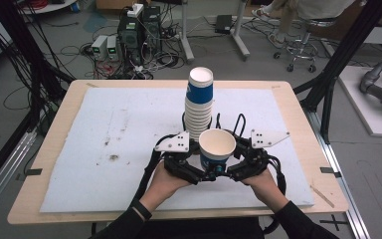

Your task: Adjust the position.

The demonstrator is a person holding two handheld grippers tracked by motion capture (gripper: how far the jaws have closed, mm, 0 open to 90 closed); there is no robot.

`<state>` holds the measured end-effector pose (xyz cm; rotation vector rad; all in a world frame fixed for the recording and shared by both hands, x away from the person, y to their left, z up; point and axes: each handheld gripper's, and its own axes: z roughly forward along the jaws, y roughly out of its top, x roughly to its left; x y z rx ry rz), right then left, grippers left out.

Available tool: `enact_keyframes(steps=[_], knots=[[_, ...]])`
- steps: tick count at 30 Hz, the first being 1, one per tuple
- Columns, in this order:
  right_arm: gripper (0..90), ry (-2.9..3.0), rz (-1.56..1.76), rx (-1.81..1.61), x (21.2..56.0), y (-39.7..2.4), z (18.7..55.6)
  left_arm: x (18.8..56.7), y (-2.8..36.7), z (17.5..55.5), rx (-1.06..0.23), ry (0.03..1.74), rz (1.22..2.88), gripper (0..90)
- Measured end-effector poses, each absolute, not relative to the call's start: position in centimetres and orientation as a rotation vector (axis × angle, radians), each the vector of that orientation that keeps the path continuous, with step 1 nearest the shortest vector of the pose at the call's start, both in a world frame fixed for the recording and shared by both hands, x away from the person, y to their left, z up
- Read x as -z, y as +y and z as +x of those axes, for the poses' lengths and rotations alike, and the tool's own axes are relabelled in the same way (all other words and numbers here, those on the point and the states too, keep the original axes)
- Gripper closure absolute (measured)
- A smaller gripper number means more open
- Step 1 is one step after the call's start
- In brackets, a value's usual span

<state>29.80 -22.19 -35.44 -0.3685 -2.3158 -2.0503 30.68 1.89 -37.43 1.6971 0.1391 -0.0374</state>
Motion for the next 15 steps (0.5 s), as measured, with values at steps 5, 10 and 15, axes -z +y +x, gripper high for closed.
enact_keyframes(steps=[5,10,15], knots=[[23.9,-2.324,-0.356,2.059,35.47,-22.16,29.85,37.46,1.89,30.68,0.037,0.135,1.704,29.6],[15.4,-2.315,-0.359,2.04,35.32,-22.08,29.89,37.69,1.86,30.86,0.05,0.135,1.711,29.6],[15.3,-2.311,-0.363,2.058,34.85,-22.07,29.78,37.82,1.74,30.86,0.05,0.132,1.715,29.7]])
